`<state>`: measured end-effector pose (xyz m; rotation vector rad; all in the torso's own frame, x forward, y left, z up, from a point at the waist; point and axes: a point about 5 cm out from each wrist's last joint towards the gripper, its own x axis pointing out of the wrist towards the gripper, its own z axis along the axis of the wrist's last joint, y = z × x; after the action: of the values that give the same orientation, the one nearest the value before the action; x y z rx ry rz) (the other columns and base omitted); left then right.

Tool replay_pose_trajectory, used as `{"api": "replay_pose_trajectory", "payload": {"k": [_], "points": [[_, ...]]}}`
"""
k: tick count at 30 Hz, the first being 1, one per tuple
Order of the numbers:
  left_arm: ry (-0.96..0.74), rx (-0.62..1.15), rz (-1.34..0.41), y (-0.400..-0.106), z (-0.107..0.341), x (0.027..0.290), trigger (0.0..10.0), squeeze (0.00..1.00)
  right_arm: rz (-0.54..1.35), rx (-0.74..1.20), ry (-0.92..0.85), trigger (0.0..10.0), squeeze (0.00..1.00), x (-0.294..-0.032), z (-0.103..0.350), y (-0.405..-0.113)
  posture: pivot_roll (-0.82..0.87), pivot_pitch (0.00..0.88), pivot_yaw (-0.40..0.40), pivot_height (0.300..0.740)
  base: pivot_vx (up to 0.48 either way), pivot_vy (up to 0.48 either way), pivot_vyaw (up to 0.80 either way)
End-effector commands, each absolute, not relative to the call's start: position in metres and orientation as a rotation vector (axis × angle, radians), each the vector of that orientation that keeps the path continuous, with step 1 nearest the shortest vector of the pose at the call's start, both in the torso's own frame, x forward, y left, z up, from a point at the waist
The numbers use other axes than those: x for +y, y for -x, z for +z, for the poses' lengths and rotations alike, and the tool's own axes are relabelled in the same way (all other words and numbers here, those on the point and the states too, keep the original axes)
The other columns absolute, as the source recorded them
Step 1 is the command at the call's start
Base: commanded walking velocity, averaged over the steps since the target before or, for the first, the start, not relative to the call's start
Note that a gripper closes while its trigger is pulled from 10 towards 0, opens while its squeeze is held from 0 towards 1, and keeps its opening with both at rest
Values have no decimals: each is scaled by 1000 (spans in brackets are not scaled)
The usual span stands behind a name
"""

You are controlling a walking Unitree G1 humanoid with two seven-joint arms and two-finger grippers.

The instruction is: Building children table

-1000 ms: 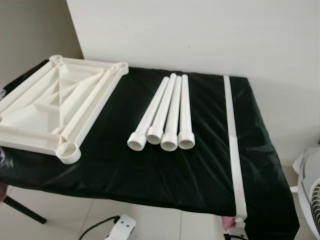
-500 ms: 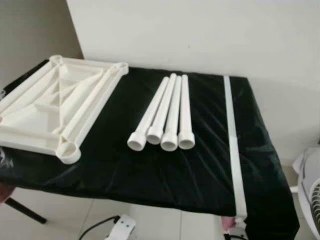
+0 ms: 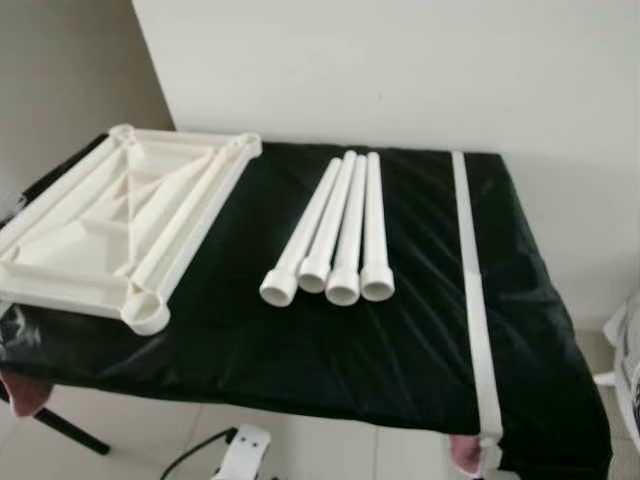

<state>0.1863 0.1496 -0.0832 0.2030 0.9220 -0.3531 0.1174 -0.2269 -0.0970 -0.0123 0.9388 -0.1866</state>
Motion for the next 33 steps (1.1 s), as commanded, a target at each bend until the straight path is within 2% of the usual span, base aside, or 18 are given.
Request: {"api": "replay_pose_trajectory", "payload": {"k": [1, 3, 7, 17, 28, 33], "points": [[-214, 938, -329, -181, -86, 153, 10000, 0, -190, 968, -4, 10000, 0, -225, -100, -110, -2, 0, 19, 740, 0, 0, 0], [-138, 964, -317, -178, -87, 156, 10000, 0, -210, 955, -21, 10000, 0, -224, -99, -114, 7, 0, 7, 740, 0, 0, 0], [-143, 971, -297, -178, -87, 159, 10000, 0, -201, 957, -17, 10000, 0, -223, -99, -117, 22, 0, 4, 740, 0, 0, 0], [-117, 966, -309, -182, -86, 148, 10000, 0, -150, 928, -26, 10000, 0, -219, -96, -129, 46, 0, -20, 740, 0, 0, 0], [-83, 996, -247, -173, -90, 155, 10000, 0, -172, 929, -50, 10000, 0, -216, -96, -131, 45, 0, -10, 740, 0, 0, 0], [-77, 1004, -228, -172, -91, 159, 10000, 0, -167, 939, -54, 10000, 0, -213, -97, -130, 52, 0, -5, 740, 0, 294, 0]]}}
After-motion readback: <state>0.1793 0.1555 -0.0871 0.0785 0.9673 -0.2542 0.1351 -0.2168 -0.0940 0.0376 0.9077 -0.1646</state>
